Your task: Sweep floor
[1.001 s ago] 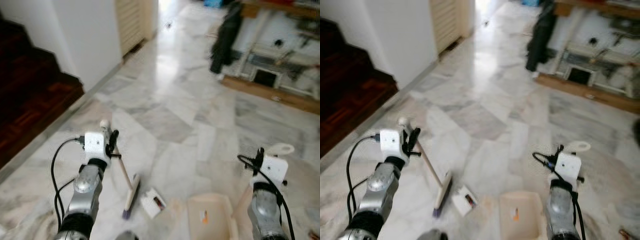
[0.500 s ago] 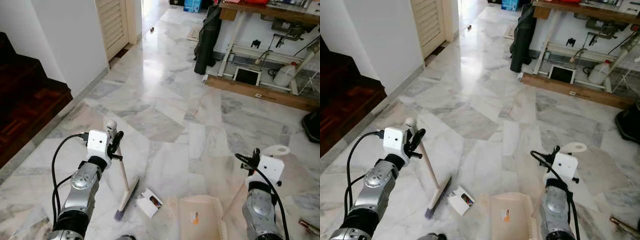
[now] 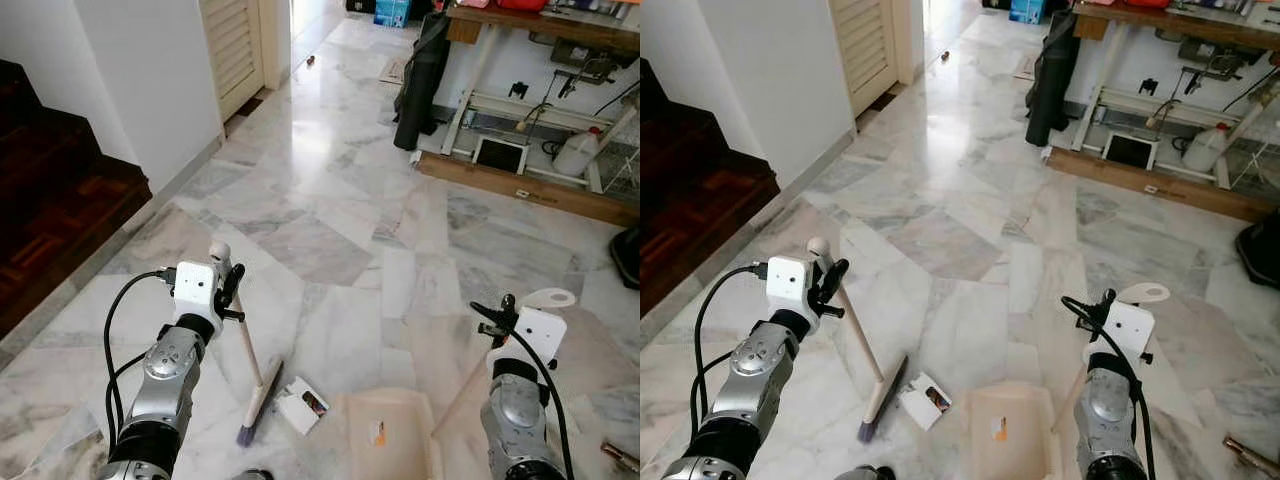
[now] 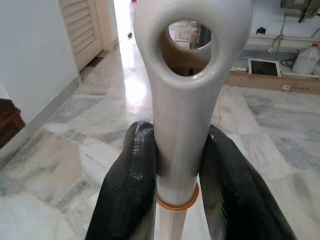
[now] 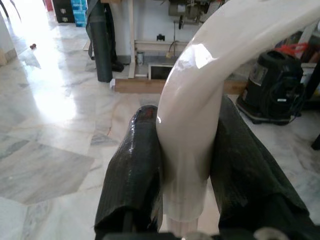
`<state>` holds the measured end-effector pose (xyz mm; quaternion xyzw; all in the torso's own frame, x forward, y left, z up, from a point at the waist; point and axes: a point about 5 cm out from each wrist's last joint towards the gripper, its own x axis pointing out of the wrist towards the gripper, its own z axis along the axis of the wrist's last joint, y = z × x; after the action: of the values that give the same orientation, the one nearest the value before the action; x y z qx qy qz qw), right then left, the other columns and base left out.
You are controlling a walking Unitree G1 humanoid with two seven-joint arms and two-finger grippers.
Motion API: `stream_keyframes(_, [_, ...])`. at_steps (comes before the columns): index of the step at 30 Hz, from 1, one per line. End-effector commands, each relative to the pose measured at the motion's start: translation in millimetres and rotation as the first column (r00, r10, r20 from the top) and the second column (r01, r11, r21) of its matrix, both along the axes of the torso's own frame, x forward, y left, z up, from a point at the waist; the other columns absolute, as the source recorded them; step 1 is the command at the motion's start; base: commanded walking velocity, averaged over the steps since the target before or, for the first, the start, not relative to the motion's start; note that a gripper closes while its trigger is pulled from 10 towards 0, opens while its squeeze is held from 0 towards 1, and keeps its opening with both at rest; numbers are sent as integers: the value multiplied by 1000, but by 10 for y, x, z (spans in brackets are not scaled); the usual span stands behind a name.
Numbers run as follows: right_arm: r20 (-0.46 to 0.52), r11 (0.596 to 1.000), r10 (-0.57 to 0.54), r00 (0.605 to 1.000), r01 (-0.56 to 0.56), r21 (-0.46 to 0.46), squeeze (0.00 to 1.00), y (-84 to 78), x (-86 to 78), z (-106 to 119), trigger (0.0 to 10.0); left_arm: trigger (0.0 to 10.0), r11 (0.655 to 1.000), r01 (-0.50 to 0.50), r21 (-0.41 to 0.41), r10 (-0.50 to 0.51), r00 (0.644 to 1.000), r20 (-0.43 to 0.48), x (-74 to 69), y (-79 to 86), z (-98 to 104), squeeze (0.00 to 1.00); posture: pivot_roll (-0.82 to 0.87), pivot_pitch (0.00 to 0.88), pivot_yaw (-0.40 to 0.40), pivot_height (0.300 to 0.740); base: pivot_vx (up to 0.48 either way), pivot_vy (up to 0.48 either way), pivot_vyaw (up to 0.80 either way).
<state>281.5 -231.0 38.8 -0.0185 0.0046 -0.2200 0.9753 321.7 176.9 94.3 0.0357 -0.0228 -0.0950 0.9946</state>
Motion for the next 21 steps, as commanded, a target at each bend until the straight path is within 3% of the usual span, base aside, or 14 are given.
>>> stream_keyframes(1, [24,1000,10,1000,-10,2,0,31,63,60,10000,10000,1000,1,19,-1,1000,8,-14,35,27,0,183,116,-32,740,0,0,0])
stream_keyframes(13, [127,1000,24,992,-23,-9,0,74,223,281,10000,10000,999,5,41,-7,999,35,-96,73,105,0,216,166,-42,740,0,0,0])
stream_keyframes(21, [127,999,32,991,-35,19,0,176,267,271,10000,10000,998,-10,68,7,999,45,-265,182,201,0,292,235,-46,740,0,0,0])
